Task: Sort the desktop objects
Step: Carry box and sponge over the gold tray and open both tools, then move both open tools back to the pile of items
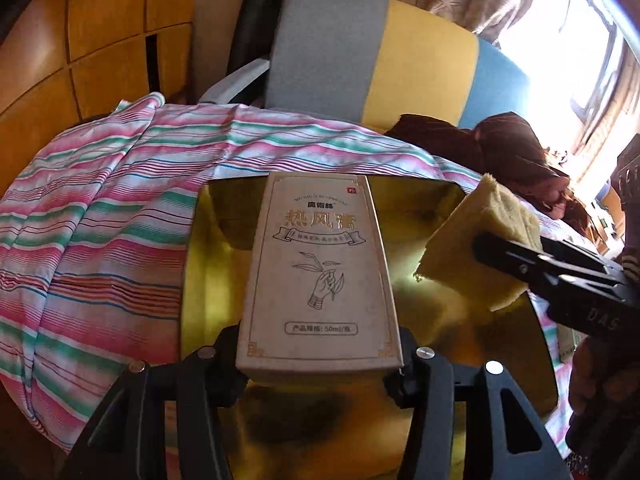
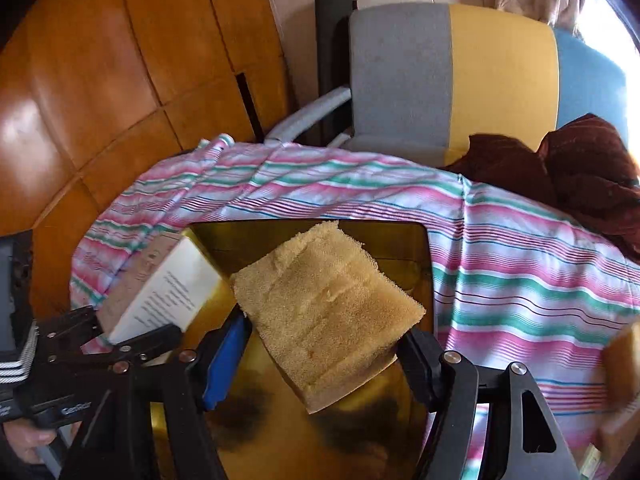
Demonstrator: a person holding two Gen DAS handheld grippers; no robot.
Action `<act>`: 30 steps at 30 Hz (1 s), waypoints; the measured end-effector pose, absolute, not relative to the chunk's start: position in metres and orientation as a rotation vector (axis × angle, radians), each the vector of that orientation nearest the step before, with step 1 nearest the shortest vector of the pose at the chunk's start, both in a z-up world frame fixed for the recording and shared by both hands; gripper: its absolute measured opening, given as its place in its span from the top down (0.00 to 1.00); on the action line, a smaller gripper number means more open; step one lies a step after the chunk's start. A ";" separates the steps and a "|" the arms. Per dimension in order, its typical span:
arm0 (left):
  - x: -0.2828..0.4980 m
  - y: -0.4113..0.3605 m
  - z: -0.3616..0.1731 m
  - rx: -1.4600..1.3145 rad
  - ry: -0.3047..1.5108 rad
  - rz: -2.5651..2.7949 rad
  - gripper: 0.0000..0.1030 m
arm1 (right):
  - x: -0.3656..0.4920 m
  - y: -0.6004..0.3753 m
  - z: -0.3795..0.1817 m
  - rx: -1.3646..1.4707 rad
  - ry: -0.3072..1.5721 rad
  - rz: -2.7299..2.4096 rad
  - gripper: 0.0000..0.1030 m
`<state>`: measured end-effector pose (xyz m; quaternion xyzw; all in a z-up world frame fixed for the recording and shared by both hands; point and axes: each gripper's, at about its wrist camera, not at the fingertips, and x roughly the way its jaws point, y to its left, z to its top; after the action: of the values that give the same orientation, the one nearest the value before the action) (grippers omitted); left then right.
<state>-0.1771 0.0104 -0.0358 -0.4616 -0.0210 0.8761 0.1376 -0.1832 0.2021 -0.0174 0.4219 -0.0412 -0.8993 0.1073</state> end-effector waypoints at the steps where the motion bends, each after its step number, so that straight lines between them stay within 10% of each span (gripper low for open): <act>1: -0.185 0.008 -0.039 -1.356 -0.061 2.536 0.48 | -0.192 0.199 -0.023 1.274 -0.106 -2.650 0.31; 30: -0.149 0.022 -0.006 -1.189 0.001 2.607 0.38 | -0.101 0.281 -0.007 1.042 -0.367 -2.823 0.10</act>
<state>-0.1495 0.0220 -0.0056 -0.4112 0.0005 0.9011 0.1377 -0.1010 0.2812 -0.0068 0.3432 -0.1210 -0.9298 0.0551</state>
